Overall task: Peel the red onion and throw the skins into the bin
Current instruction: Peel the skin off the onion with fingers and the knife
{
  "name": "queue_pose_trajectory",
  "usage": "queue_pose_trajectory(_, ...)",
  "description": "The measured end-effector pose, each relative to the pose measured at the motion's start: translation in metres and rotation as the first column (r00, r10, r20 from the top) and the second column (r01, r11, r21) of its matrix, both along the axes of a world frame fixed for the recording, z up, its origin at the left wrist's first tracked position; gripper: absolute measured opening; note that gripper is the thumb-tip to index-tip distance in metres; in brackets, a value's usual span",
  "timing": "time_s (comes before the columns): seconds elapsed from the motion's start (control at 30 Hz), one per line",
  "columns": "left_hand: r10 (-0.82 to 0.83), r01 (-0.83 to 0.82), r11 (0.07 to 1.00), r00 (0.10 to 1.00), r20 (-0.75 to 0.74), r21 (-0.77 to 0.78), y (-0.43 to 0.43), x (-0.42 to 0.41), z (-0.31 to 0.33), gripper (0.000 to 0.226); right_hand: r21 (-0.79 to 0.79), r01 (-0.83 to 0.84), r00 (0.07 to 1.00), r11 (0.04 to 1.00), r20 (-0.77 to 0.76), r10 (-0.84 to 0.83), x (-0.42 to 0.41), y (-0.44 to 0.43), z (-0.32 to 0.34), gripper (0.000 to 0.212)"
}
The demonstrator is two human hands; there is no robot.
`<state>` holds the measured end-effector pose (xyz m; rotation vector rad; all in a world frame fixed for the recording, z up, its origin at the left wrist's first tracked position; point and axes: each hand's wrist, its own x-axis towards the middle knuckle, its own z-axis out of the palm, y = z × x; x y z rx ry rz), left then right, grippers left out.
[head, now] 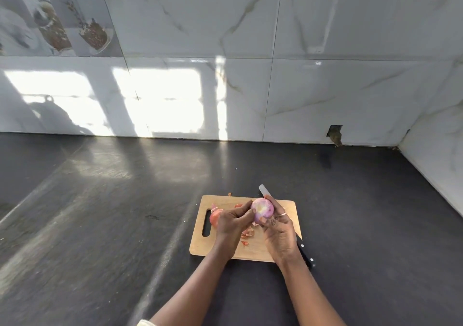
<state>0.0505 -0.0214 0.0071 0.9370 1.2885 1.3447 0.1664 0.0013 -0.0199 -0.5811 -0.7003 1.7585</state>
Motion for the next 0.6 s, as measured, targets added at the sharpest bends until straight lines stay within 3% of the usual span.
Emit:
queue_pose_trajectory(0.23, -0.028, 0.028, 1.000, 0.999, 0.041, 0.008, 0.0019, -0.0009, -0.0046, 0.022, 0.009, -0.006, 1.000, 1.000, -0.021, 0.007, -0.0008, 0.0006, 0.0045, 0.102)
queue_pose_trajectory(0.33, -0.007, 0.007, 1.000, 0.997, 0.082, 0.002, 0.0026, -0.0033, -0.0095, 0.039, 0.005, -0.006, 0.999, 1.000, -0.047, 0.006, -0.0003, 0.0005, 0.0048, 0.107)
queue_pose_trajectory(0.6, -0.027, 0.031, 0.999, 0.988, 0.150, -0.024, 0.0048, -0.0032, -0.0083, 0.025, -0.004, -0.001, 0.999, 1.000, -0.047, 0.000, -0.0003, 0.0003, 0.0050, 0.101)
